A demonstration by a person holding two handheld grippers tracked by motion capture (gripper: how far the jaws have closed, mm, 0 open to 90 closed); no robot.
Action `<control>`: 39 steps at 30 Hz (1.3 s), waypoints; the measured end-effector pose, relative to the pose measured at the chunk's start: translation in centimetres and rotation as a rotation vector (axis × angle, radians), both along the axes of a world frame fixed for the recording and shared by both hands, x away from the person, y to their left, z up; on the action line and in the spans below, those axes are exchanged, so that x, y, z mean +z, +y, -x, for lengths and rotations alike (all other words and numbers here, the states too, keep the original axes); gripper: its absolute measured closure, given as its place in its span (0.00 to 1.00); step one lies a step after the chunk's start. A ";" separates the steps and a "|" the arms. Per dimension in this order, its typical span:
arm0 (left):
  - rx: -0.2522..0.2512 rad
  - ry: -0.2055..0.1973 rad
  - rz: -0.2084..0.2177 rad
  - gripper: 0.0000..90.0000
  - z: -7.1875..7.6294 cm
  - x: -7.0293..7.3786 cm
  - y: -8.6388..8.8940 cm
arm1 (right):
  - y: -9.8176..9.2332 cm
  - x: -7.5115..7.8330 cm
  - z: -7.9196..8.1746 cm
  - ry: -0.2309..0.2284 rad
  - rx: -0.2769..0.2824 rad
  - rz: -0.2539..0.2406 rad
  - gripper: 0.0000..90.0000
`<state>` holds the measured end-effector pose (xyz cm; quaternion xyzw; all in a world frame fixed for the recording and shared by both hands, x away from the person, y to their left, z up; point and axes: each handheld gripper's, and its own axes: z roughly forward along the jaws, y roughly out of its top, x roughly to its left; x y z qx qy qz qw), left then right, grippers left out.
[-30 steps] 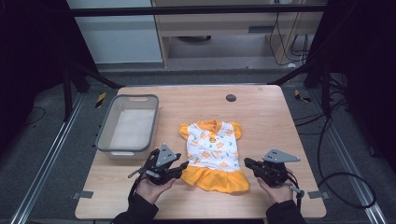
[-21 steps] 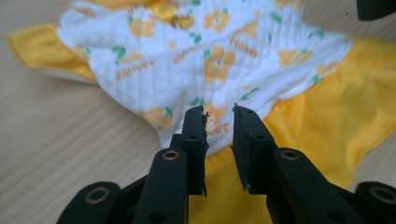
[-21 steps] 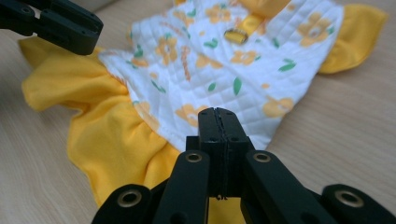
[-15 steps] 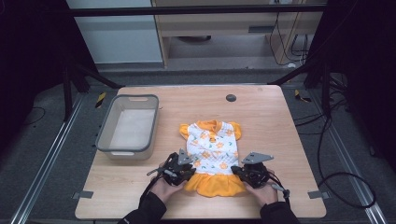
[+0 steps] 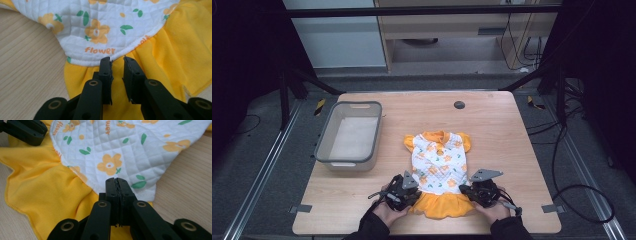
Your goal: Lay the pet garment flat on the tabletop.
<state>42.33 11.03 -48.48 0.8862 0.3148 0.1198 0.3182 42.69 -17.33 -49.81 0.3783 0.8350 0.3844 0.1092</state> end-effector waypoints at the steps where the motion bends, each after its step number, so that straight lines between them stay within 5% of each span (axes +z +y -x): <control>1: 0.000 0.000 0.000 0.85 0.0 0.0 0.0 | 0.0 0.0 0.0 -0.001 0.001 -0.003 0.98; 6: 0.050 -0.079 0.071 0.85 -2.0 3.0 0.4 | -0.4 1.0 -0.3 -0.058 -0.018 -0.043 0.99; 10: 0.074 -0.125 0.090 0.87 -4.3 3.8 -0.1 | -0.6 1.6 -1.5 -0.114 -0.061 -0.065 1.00; 15: 0.091 -0.114 0.089 0.90 -6.3 2.9 -0.9 | -0.4 1.3 -3.9 -0.118 -0.095 -0.085 1.00; 19: 0.096 -0.074 0.062 0.90 -7.5 0.8 -1.7 | 0.5 0.3 -5.7 -0.085 -0.100 -0.055 1.00; 26: 0.106 -0.054 0.016 0.91 -7.3 -0.7 -1.0 | 1.2 -0.4 -5.5 -0.041 -0.058 -0.034 1.00; 31: 0.115 -0.048 0.033 0.91 -7.5 -0.8 -0.3 | 1.5 -0.6 -5.7 -0.026 -0.058 -0.038 1.00; 39: 0.130 -0.067 0.042 0.91 -8.1 -1.0 0.0 | 1.2 0.1 -7.8 -0.100 -0.114 -0.084 1.00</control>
